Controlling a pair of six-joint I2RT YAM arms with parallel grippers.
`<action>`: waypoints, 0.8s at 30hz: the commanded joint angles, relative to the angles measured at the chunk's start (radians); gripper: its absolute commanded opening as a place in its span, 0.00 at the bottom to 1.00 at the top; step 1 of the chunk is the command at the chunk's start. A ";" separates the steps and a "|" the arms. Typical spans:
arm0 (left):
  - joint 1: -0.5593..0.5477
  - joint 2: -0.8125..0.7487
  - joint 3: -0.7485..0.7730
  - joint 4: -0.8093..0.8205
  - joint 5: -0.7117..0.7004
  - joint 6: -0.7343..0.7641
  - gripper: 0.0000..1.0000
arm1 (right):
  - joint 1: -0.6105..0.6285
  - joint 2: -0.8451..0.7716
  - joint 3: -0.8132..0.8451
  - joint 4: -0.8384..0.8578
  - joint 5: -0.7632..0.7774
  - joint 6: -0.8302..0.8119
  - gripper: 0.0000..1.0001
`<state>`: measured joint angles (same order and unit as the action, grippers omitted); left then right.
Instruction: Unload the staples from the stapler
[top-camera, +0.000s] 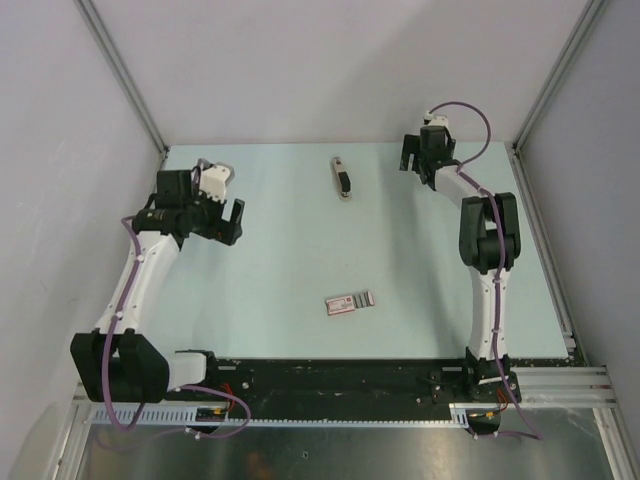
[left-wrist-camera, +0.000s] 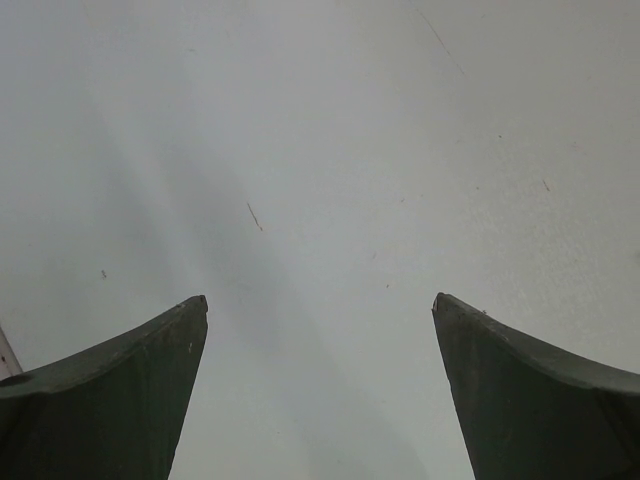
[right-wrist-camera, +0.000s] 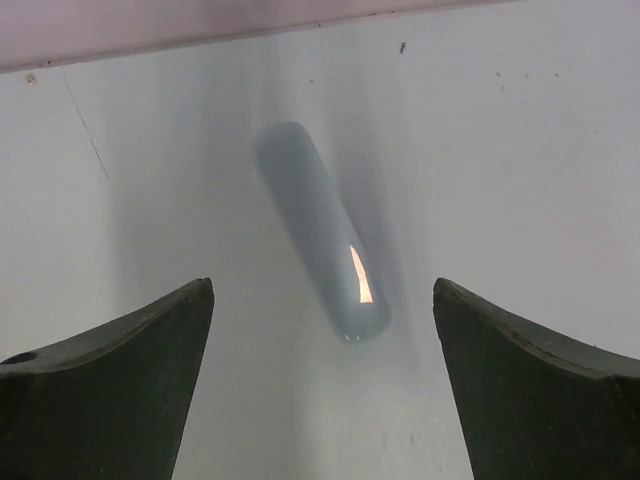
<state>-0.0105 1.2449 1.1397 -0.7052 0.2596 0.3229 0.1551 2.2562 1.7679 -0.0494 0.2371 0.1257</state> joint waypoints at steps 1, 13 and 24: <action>0.006 0.014 0.050 0.008 0.051 0.008 1.00 | -0.014 0.064 0.129 -0.023 -0.031 -0.047 0.95; 0.006 -0.006 0.040 0.008 0.016 0.019 0.99 | -0.012 0.198 0.265 -0.103 -0.042 -0.038 0.68; 0.007 -0.041 0.029 0.007 0.001 0.017 0.99 | 0.018 0.090 0.177 -0.132 -0.052 0.005 0.23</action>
<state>-0.0105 1.2453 1.1454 -0.7052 0.2573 0.3244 0.1471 2.4477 1.9789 -0.1665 0.1959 0.1123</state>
